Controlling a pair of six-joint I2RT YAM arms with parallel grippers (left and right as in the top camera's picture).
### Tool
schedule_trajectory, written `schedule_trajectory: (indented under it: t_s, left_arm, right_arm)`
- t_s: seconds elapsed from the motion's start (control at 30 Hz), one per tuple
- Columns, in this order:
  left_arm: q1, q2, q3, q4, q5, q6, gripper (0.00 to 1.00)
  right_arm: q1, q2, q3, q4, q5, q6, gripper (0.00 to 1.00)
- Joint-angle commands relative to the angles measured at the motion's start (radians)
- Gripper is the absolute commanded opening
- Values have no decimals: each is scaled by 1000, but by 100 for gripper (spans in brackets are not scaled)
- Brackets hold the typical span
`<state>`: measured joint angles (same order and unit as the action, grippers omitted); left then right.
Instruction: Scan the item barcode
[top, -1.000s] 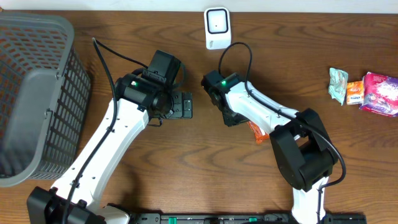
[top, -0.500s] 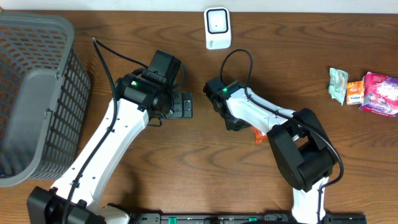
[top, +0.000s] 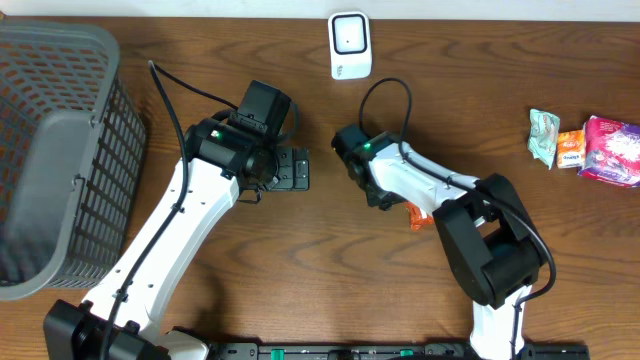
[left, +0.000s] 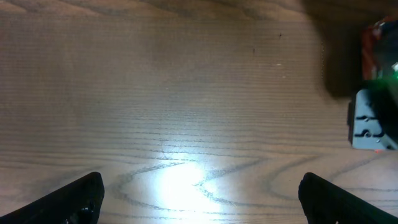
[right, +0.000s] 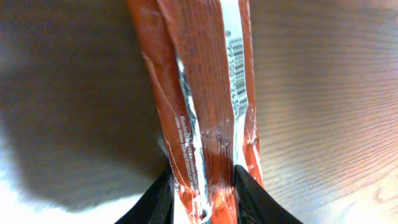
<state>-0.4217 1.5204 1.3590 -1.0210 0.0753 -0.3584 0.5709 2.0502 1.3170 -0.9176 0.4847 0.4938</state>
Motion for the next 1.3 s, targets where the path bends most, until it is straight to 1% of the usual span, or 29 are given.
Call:
schedule_trajectory:
  t_s: [0.0, 0.1, 0.17, 0.23, 0.37, 0.53, 0.67, 0.8, 0.87, 1.07, 1.17, 1.27]
  left_arm:
    - [0, 6, 0, -3, -9, 13, 100]
    - [0, 6, 0, -3, -9, 13, 100]
    - [0, 6, 0, -3, -9, 13, 100]
    - [0, 6, 0, -3, -9, 13, 100]
    - [0, 6, 0, -3, -9, 13, 100]
    - [0, 6, 0, -3, -9, 13, 100]
    - [0, 6, 0, -3, -9, 13, 100]
    - [0, 6, 0, -3, -9, 13, 99]
    - [0, 6, 0, -3, -9, 13, 100]
    - [0, 6, 0, -3, -9, 13, 100]
    - [0, 6, 0, -3, -9, 13, 100]
    - [0, 6, 0, -3, -9, 13, 100]
  right_arm:
    - [-35, 2, -23, 24, -20, -2, 28]
    - [-42, 2, -34, 45, -28, -2, 27]
    - [-42, 2, -41, 58, -43, -2, 22]
    - [-42, 2, -45, 67, -70, -2, 1]
    - [-61, 2, -40, 75, -146, -2, 1]
    - [-134, 1, 19, 41, -397, -65, 1]
    - [-217, 1, 95, 0, -665, -147, 1]
    - [-300, 1, 135, 8, -1033, -251, 1]
    - [-335, 1, 135, 15, -1136, -276, 1]
    - [-406, 1, 135, 13, -1277, -317, 1]
    - [-428, 1, 131, 5, -1249, -316, 1]
    - [-431, 1, 122, 3, -1157, -317, 1]
